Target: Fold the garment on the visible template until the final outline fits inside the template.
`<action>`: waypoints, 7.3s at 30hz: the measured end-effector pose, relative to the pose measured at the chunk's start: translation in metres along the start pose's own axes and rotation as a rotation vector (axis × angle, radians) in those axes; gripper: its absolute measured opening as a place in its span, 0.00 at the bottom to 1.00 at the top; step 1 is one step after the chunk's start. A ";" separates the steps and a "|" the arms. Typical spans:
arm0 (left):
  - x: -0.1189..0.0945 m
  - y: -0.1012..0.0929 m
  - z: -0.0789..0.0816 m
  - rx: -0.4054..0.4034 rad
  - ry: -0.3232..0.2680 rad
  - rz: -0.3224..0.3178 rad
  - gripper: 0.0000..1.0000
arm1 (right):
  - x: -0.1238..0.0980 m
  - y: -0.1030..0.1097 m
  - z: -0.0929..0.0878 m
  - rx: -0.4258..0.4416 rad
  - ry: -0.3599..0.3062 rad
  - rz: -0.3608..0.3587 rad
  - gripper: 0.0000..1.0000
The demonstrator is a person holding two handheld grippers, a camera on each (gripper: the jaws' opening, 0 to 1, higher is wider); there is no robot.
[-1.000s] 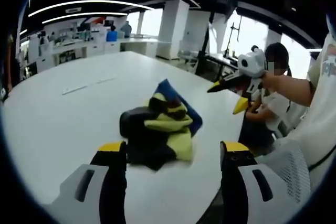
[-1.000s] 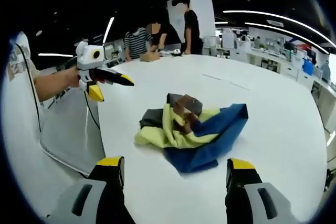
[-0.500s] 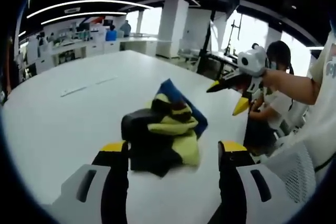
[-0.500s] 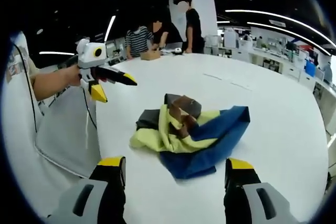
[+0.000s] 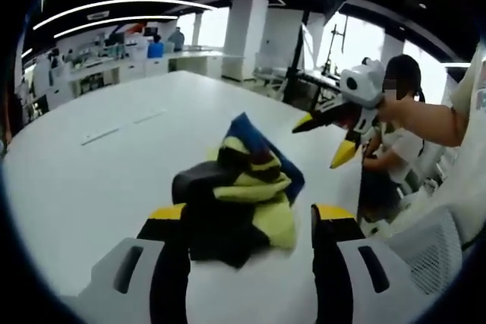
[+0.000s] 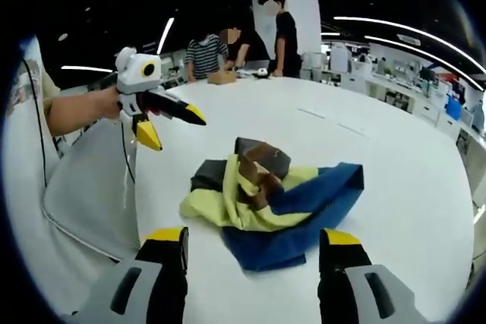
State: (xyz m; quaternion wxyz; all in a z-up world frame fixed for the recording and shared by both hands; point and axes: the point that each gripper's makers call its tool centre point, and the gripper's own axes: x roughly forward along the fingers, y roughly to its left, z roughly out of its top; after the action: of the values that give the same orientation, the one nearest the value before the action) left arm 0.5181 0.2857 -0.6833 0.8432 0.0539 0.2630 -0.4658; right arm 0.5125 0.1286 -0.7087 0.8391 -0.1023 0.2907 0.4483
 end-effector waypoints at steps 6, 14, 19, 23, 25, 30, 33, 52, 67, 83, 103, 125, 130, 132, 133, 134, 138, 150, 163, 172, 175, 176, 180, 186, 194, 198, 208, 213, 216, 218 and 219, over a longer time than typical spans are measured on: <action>0.005 0.002 0.003 0.006 0.007 -0.008 0.61 | 0.004 -0.005 0.004 -0.010 -0.006 0.001 0.62; 0.010 0.005 0.011 -0.040 -0.022 -0.031 0.59 | 0.009 -0.011 0.008 -0.029 -0.003 -0.002 0.55; 0.013 0.009 0.012 -0.041 -0.020 -0.024 0.58 | 0.013 -0.014 0.012 -0.039 -0.005 -0.003 0.53; 0.015 0.010 0.012 -0.039 -0.014 -0.027 0.57 | 0.016 -0.018 0.015 -0.049 -0.009 -0.004 0.49; 0.017 0.011 0.013 -0.038 -0.013 -0.026 0.56 | 0.017 -0.020 0.017 -0.055 -0.011 -0.008 0.48; 0.020 0.012 0.012 -0.039 -0.011 -0.031 0.56 | 0.024 -0.024 0.023 -0.080 -0.018 -0.007 0.40; 0.021 0.012 0.011 -0.041 -0.010 -0.032 0.56 | 0.028 -0.025 0.027 -0.099 -0.020 -0.003 0.35; 0.037 0.023 0.011 -0.042 0.008 -0.032 0.54 | 0.057 -0.032 0.027 -0.135 0.004 0.026 0.19; 0.043 0.027 0.008 -0.052 0.014 -0.036 0.54 | 0.082 -0.030 0.025 -0.169 0.039 0.070 0.10; 0.042 0.030 0.005 -0.058 0.023 -0.027 0.54 | 0.084 -0.031 0.018 -0.185 0.058 0.083 0.00; 0.058 0.029 0.011 -0.021 0.043 -0.039 0.50 | 0.047 -0.050 0.023 -0.115 -0.018 0.014 0.00; 0.089 0.028 0.025 0.099 0.078 -0.038 0.33 | 0.014 -0.081 0.007 0.000 -0.068 -0.087 0.00; 0.097 0.034 0.032 0.116 0.080 -0.031 0.29 | 0.014 -0.081 0.004 0.008 -0.067 -0.087 0.00; 0.100 0.037 0.036 0.113 0.071 -0.030 0.30 | 0.014 -0.081 0.003 0.010 -0.066 -0.087 0.00; 0.102 0.037 0.038 0.113 0.067 -0.032 0.30 | 0.014 -0.081 0.003 0.010 -0.066 -0.087 0.00; 0.104 0.037 0.041 0.115 0.058 -0.039 0.30 | 0.014 -0.081 0.003 0.009 -0.066 -0.086 0.00; 0.113 0.036 0.046 0.161 0.060 -0.080 0.31 | 0.014 -0.082 0.003 0.007 -0.066 -0.084 0.00; 0.124 0.035 0.042 0.376 0.111 -0.249 0.23 | 0.014 -0.080 0.003 0.005 -0.067 -0.079 0.00; 0.138 0.029 0.048 0.458 0.126 -0.301 0.12 | 0.014 -0.080 0.002 0.006 -0.066 -0.074 0.00; 0.141 0.036 0.044 0.450 0.155 -0.316 0.15 | 0.014 -0.080 0.002 0.007 -0.064 -0.072 0.00; 0.142 0.035 0.042 0.451 0.164 -0.326 0.12 | 0.013 -0.081 0.002 0.007 -0.061 -0.072 0.00; 0.141 0.034 0.041 0.453 0.169 -0.330 0.12 | 0.013 -0.081 0.002 0.006 -0.060 -0.072 0.00; 0.143 0.031 0.041 0.462 0.172 -0.344 0.07 | 0.013 -0.081 0.001 0.006 -0.059 -0.072 0.00; 0.141 0.030 0.040 0.467 0.172 -0.335 0.00 | 0.013 -0.081 0.001 0.005 -0.058 -0.072 0.00; 0.126 0.033 0.036 0.471 0.173 -0.317 0.00 | 0.013 -0.081 0.005 0.000 -0.061 -0.072 0.00; 0.115 0.036 0.038 0.456 0.157 -0.295 0.00 | 0.012 -0.081 0.009 0.000 -0.064 -0.072 0.00; 0.082 0.047 0.047 0.414 0.093 -0.213 0.00 | 0.010 -0.082 0.032 -0.018 -0.095 -0.080 0.00; 0.066 0.060 0.051 0.405 0.080 -0.155 0.00 | 0.010 -0.084 0.045 -0.032 -0.107 -0.091 0.00; 0.056 0.071 0.055 0.379 0.064 -0.096 0.00 | 0.012 -0.085 0.055 -0.036 -0.121 -0.092 0.00; 0.052 0.081 0.055 0.376 0.073 -0.049 0.00 | 0.014 -0.085 0.061 -0.043 -0.124 -0.093 0.00; 0.050 0.084 0.054 0.372 0.075 -0.038 0.00 | 0.015 -0.085 0.064 -0.046 -0.124 -0.092 0.00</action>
State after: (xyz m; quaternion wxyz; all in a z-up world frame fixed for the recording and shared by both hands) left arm 0.6291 0.2761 -0.6745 0.7994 0.2213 0.2048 -0.5197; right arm 0.6137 0.1174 -0.6735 0.8727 -0.1067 0.2227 0.4213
